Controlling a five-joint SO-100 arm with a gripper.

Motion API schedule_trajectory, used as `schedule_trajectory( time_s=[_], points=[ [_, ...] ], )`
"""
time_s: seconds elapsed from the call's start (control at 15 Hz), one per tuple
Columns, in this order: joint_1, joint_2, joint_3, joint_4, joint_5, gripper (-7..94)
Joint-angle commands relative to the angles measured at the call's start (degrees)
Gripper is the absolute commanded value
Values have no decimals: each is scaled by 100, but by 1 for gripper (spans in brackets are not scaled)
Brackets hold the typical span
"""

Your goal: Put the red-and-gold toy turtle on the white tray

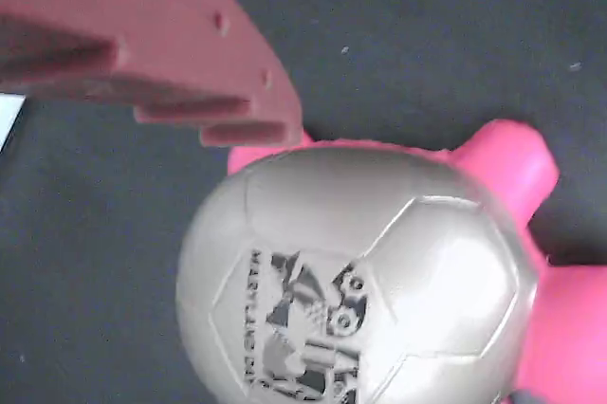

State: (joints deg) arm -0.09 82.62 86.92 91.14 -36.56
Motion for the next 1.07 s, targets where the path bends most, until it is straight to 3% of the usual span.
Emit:
schedule_trajectory(
  time_s=[0.0,0.13,0.27,1.0],
  points=[
    [79,62,-387,105,-141,54],
    [141,-79,-396,105,-281,54],
    [202,-211,-404,132,-448,62],
    [272,-835,-343,-141,-589,62]
  ],
)
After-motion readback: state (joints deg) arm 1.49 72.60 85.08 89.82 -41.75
